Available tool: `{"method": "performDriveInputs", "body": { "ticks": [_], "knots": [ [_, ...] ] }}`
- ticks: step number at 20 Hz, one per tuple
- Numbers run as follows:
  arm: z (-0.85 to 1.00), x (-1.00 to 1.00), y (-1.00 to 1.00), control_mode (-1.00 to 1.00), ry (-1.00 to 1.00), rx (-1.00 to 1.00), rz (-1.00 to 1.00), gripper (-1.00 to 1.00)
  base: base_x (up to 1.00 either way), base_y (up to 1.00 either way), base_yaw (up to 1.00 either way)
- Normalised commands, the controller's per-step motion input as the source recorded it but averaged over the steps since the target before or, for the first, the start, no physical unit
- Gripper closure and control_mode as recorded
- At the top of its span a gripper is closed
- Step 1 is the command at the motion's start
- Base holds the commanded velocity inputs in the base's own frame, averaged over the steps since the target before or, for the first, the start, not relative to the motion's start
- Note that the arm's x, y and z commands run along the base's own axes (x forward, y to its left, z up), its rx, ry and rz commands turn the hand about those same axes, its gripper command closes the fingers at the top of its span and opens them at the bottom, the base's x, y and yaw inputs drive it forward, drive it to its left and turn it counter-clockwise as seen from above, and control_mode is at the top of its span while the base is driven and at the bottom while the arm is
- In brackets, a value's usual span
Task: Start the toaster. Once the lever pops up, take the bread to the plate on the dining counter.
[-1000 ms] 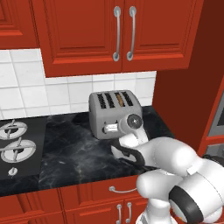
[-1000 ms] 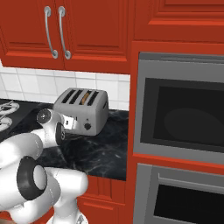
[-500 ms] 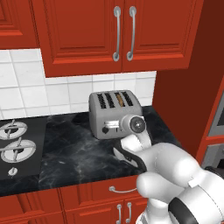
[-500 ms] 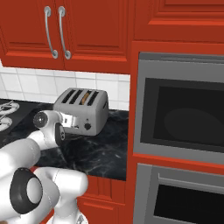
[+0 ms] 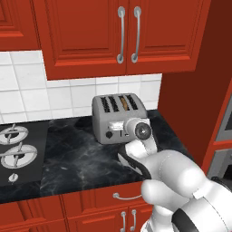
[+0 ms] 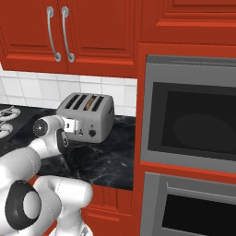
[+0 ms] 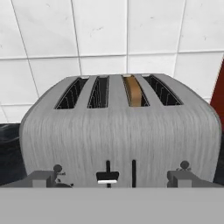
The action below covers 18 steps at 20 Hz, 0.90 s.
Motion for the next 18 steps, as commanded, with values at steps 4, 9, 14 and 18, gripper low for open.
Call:
{"method": "performDriveInputs", "body": {
  "ticks": [4,9,14,18],
  "knots": [
    [0.13,0.0,-0.05,-1.0,-0.02,0.0,0.01,-1.0,0.0,0.0,0.0],
    [0.05,0.0,-0.09,-1.0,-0.04,0.0,0.07,-1.0,0.0,0.0,0.0],
    [0.05,0.0,-0.13,-1.0,-0.01,0.0,0.09,-1.0,0.0,0.0,0.0],
    [0.03,0.0,-0.13,-1.0,0.0,0.0,0.02,-1.0,0.0,0.0,0.0]
  ]
}}
